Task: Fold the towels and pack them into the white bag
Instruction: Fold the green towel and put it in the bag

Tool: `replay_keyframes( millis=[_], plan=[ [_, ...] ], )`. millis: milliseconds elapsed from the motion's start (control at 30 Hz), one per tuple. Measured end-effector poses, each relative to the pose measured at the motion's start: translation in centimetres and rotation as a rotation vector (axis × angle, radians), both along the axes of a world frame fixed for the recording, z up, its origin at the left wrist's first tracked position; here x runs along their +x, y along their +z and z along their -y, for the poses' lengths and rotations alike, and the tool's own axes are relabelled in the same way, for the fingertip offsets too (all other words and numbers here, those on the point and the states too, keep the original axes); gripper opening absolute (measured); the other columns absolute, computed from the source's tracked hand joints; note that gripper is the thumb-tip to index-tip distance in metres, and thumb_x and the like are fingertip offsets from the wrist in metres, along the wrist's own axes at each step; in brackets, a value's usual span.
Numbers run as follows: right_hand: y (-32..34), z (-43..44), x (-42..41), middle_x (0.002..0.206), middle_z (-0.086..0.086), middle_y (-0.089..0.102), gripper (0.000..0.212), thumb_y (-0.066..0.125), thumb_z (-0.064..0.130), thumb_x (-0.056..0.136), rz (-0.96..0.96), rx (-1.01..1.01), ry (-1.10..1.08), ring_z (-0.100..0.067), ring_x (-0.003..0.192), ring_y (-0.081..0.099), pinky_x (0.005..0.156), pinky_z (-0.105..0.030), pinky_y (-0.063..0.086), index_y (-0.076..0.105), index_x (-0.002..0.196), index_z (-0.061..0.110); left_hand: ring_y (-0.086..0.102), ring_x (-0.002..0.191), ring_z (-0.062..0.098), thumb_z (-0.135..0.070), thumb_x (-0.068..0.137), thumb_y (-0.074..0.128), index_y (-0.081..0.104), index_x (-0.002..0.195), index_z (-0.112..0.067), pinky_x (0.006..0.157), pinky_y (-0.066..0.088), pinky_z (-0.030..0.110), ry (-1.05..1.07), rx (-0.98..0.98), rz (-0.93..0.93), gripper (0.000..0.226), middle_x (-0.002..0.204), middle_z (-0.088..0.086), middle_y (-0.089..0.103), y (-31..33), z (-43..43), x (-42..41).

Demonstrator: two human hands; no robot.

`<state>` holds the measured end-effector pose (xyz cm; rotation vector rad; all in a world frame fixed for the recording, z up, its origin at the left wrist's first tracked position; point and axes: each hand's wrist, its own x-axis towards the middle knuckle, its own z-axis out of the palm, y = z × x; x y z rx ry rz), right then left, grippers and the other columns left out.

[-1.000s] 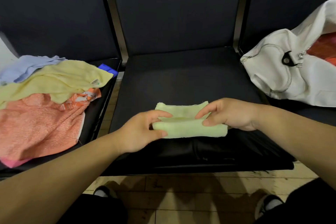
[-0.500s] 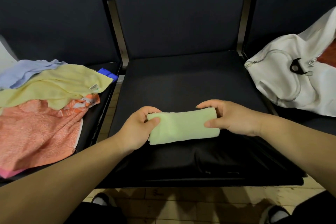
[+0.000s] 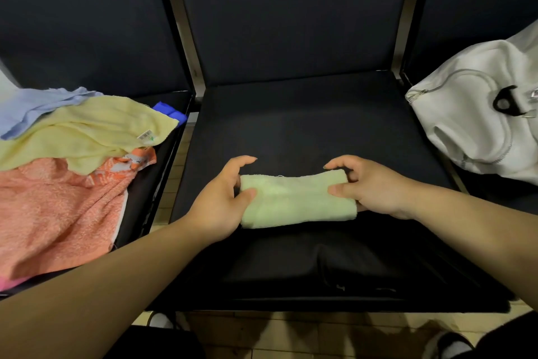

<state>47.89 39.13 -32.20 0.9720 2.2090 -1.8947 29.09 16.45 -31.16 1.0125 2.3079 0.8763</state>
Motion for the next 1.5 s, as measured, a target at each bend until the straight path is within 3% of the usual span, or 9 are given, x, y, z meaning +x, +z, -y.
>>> replay_keyframes(
  millis=[167, 300, 500, 633, 733, 833, 967, 1133, 1500],
  plan=[
    [-0.1, -0.3, -0.4, 0.108, 0.0, 0.069, 0.038, 0.078, 0.022, 0.085, 0.095, 0.192, 0.033, -0.014, 0.094, 0.07, 0.082, -0.033, 0.06, 0.059, 0.117, 0.033, 0.06, 0.077, 0.011, -0.027, 0.097, 0.062, 0.034, 0.146, -0.043, 0.07, 0.044, 0.02, 0.039, -0.052, -0.078, 0.059, 0.085, -0.003, 0.057, 0.0, -0.8, -0.2],
    [1.3, -0.9, -1.0, 0.135, 0.016, 0.042, 0.043, 0.077, 0.032, 0.085, 0.002, 0.559, 0.261, -0.004, 0.125, 0.043, 0.104, -0.023, 0.035, 0.058, 0.116, 0.055, 0.057, 0.087, 0.006, -0.033, 0.092, 0.069, 0.042, 0.135, -0.041, 0.069, 0.043, 0.019, 0.095, -0.06, -0.173, 0.051, 0.1, -0.011, 0.052, 0.0, -1.4, -0.1],
    [1.8, -0.2, -2.5, 0.148, 0.021, 0.039, 0.025, 0.071, 0.044, 0.091, 0.052, 0.475, 0.539, 0.004, 0.136, 0.038, 0.11, -0.015, 0.026, 0.066, 0.112, 0.059, 0.054, 0.093, 0.008, -0.027, 0.095, 0.064, 0.065, 0.097, -0.037, 0.082, 0.052, 0.032, -0.083, -0.037, -0.298, 0.01, 0.108, -0.017, 0.041, -0.4, -1.0, -0.4],
    [2.1, -0.4, -2.5, 0.116, 0.032, 0.056, 0.019, 0.072, 0.044, 0.09, 0.114, 0.474, 0.587, 0.009, 0.111, 0.052, 0.09, -0.006, 0.034, 0.069, 0.104, 0.056, 0.051, 0.107, 0.004, -0.038, 0.099, 0.058, 0.071, 0.108, -0.04, 0.092, 0.05, 0.031, -0.247, -0.085, -0.237, 0.016, 0.113, -0.022, 0.042, -0.3, -0.5, -0.8],
    [2.7, -0.8, -2.9, 0.097, 0.029, 0.062, 0.013, 0.076, 0.046, 0.083, 0.179, 0.444, 0.65, 0.0, 0.094, 0.059, 0.084, -0.023, 0.047, 0.068, 0.094, 0.046, 0.042, 0.12, 0.001, -0.052, 0.097, 0.057, 0.067, 0.121, -0.046, 0.102, 0.042, 0.028, -0.34, -0.166, -0.159, 0.027, 0.125, -0.024, 0.035, 0.0, -0.1, -1.0],
    [3.0, -0.9, -3.7, 0.102, 0.013, 0.066, 0.019, 0.079, 0.04, 0.079, 0.17, 0.395, 0.649, -0.016, 0.1, 0.063, 0.095, -0.041, 0.051, 0.068, 0.094, 0.04, 0.035, 0.128, 0.004, -0.054, 0.095, 0.06, 0.06, 0.131, -0.048, 0.11, 0.037, 0.032, -0.375, -0.229, -0.143, 0.037, 0.133, -0.021, 0.027, 0.1, 0.0, -1.1],
    [2.8, -0.6, -4.4, 0.114, 0.007, 0.068, 0.029, 0.081, 0.015, 0.083, 0.168, 0.08, 0.568, -0.009, 0.096, 0.067, 0.09, -0.029, 0.054, 0.074, 0.102, 0.035, 0.032, 0.133, 0.009, -0.052, 0.097, 0.057, 0.052, 0.138, -0.054, 0.115, 0.035, 0.037, -0.376, -0.264, -0.163, 0.041, 0.14, -0.019, 0.023, -0.4, 0.0, -1.4],
    [2.4, -0.3, -4.1, 0.129, -0.005, 0.066, 0.04, 0.077, 0.008, 0.087, 0.251, -0.204, 0.585, -0.026, 0.109, 0.071, 0.096, -0.045, 0.057, 0.072, 0.117, 0.033, 0.038, 0.124, 0.007, -0.05, 0.1, 0.052, 0.043, 0.141, -0.061, 0.112, 0.036, 0.04, -0.439, -0.296, -0.2, 0.044, 0.127, -0.021, 0.038, -0.5, -0.1, -1.9],
    [2.2, 1.4, -3.7, 0.099, 0.004, 0.068, 0.025, 0.078, 0.015, 0.087, 0.116, -0.101, 0.461, -0.012, 0.084, 0.068, 0.073, -0.032, 0.055, 0.069, 0.105, 0.028, 0.049, 0.118, 0.003, -0.056, 0.096, 0.054, 0.044, 0.137, -0.064, 0.111, 0.039, 0.034, -0.403, -0.267, -0.058, 0.043, 0.123, -0.026, 0.044, -0.3, -0.2, -2.2]
  ],
)
